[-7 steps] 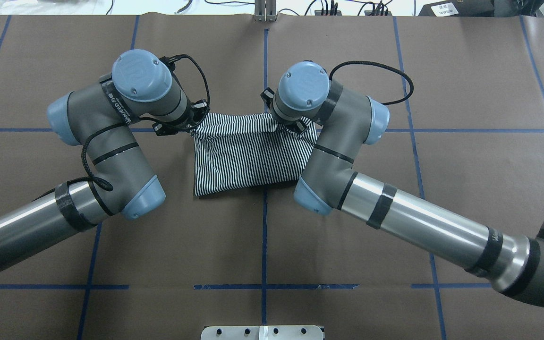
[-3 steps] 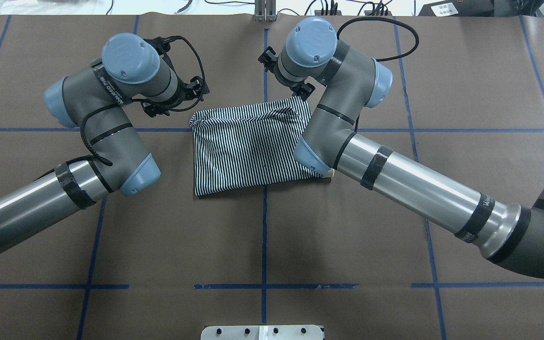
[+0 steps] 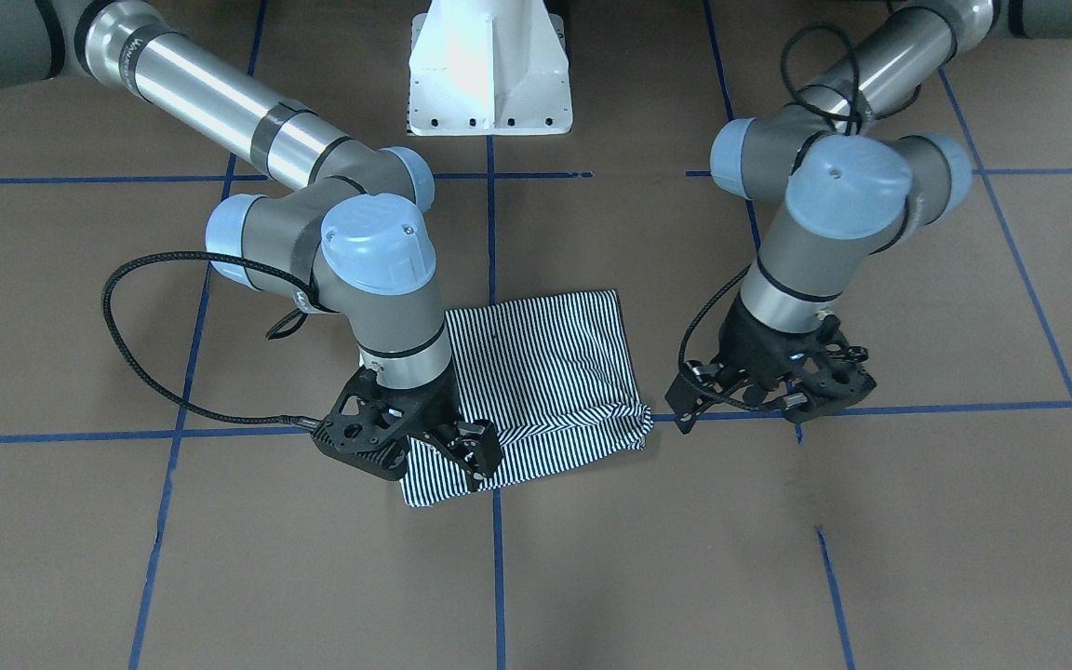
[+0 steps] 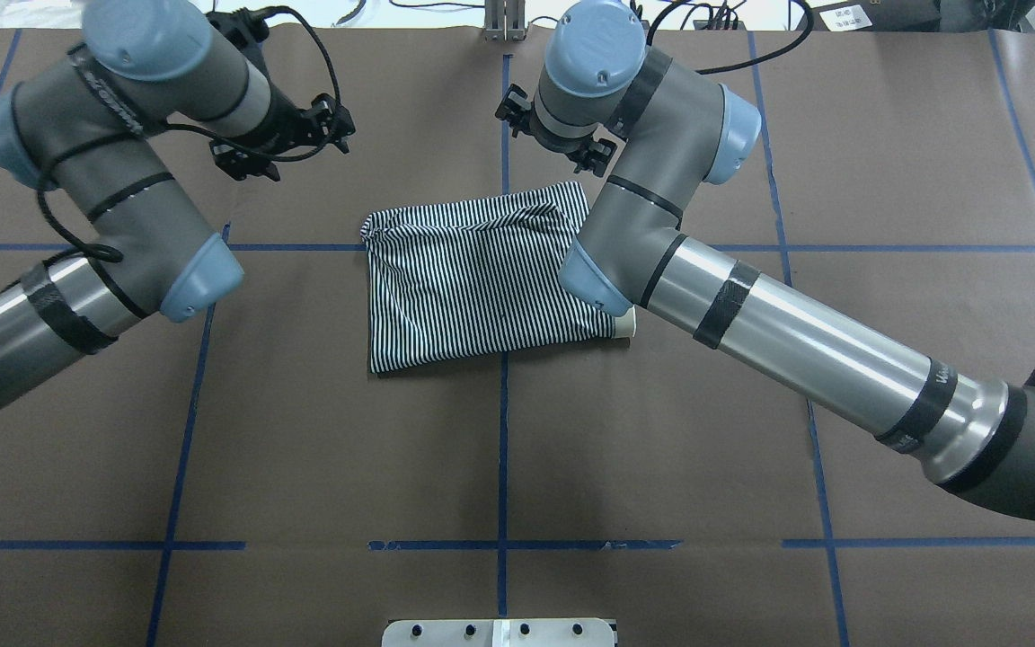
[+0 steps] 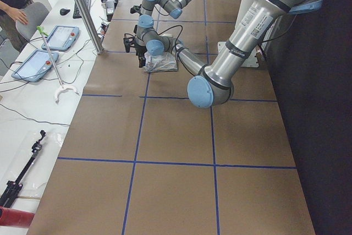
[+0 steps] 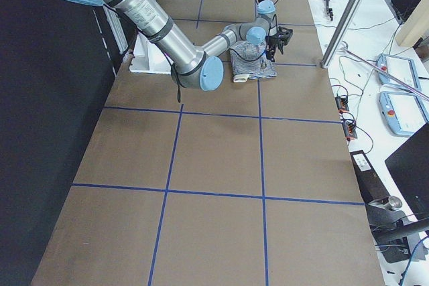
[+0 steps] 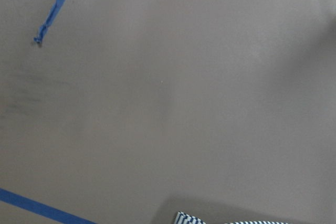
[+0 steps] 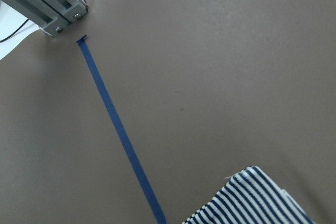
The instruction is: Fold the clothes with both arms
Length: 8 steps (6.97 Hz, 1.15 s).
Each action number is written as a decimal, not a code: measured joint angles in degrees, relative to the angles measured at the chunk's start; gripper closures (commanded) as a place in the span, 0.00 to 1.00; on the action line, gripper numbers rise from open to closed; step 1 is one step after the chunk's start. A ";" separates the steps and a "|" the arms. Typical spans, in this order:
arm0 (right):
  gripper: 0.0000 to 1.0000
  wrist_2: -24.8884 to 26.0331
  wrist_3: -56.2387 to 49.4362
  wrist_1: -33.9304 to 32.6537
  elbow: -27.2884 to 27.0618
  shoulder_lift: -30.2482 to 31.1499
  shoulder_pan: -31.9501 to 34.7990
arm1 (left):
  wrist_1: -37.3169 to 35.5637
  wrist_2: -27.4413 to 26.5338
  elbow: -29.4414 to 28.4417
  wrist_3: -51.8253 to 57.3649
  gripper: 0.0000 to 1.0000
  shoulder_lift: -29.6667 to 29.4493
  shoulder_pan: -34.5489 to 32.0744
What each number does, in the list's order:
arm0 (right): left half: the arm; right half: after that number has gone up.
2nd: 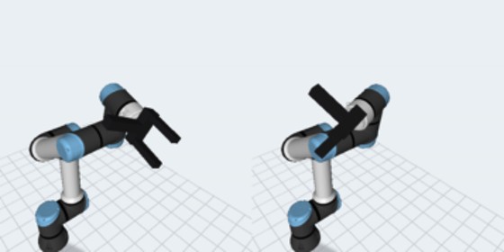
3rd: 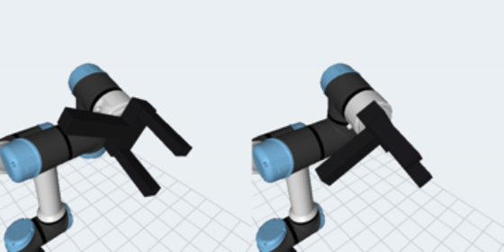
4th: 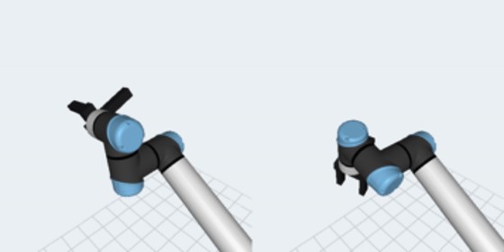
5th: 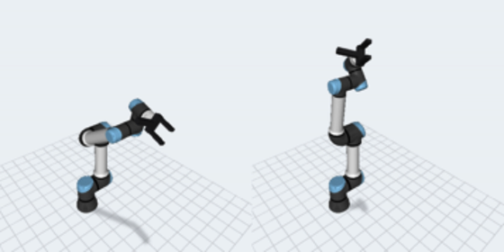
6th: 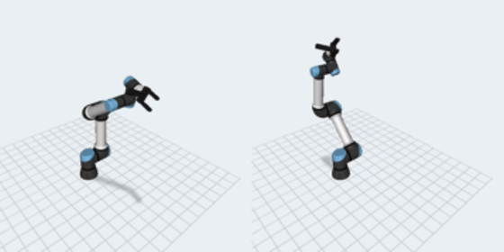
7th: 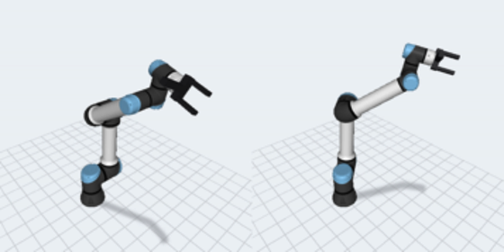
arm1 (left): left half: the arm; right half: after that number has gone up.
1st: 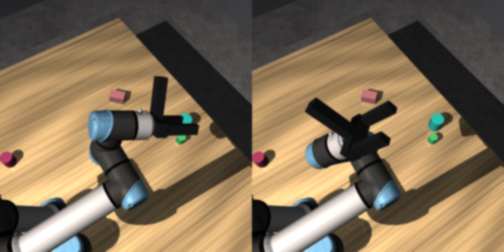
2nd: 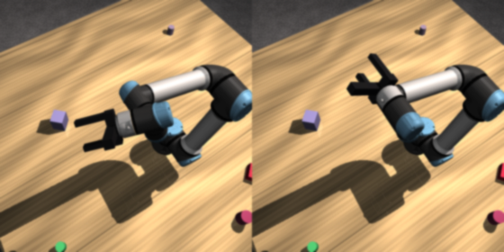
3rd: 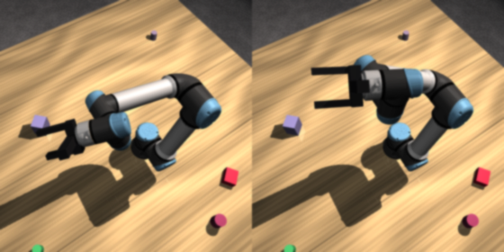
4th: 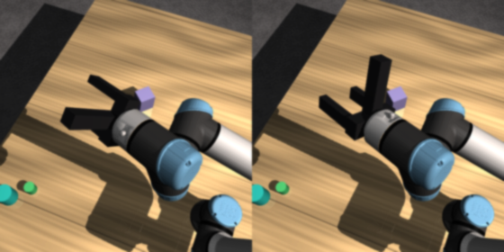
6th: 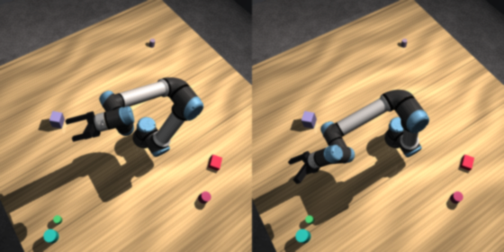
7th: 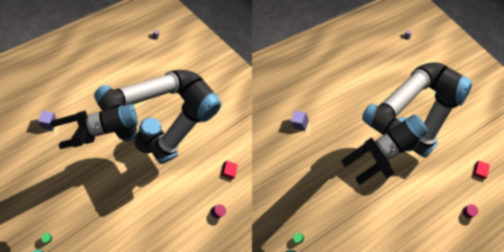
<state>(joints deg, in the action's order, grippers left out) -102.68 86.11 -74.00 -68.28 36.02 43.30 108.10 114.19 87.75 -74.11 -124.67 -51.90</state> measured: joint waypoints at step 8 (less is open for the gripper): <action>0.00 -33.65 -78.20 -11.17 -22.64 46.34 40.22 | -3.88 11.36 8.61 69.48 0.00 25.70 -31.77</action>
<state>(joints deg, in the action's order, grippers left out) -136.33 7.91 -85.17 -90.92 82.36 83.52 104.22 125.56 96.36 -4.62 -98.98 -83.67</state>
